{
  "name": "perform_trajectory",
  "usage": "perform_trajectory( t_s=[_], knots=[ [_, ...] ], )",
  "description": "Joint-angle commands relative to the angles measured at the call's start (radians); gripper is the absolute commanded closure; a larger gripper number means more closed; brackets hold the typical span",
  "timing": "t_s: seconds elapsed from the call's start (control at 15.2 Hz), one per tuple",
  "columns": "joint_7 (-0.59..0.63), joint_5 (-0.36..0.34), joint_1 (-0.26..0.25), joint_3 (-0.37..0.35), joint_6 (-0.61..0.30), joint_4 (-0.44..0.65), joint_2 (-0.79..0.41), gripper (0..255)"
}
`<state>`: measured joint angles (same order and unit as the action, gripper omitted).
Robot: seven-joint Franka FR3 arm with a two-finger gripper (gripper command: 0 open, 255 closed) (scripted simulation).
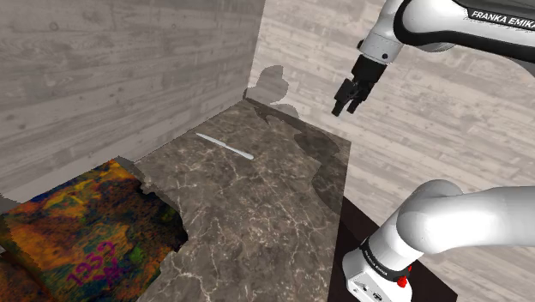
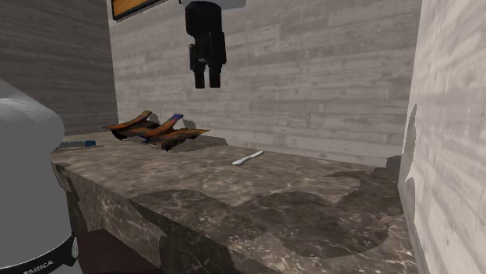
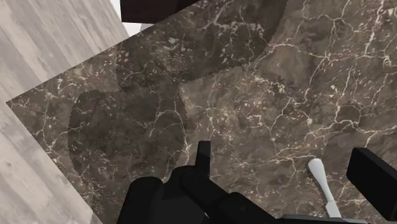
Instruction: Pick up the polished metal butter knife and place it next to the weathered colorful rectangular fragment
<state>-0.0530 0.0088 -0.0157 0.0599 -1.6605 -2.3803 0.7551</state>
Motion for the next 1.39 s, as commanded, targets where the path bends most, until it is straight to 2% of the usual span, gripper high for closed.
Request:
perform_trajectory(
  t_s=[0.0,0.66,1.32],
  knots=[
    [0.0,0.0,0.0,0.0,0.0,0.0,0.0,0],
    [0.028,-0.001,-0.072,-0.105,-0.158,0.147,-0.372,0],
    [0.076,-0.067,-0.131,-0.195,-0.22,0.396,-0.758,0]
  ],
)
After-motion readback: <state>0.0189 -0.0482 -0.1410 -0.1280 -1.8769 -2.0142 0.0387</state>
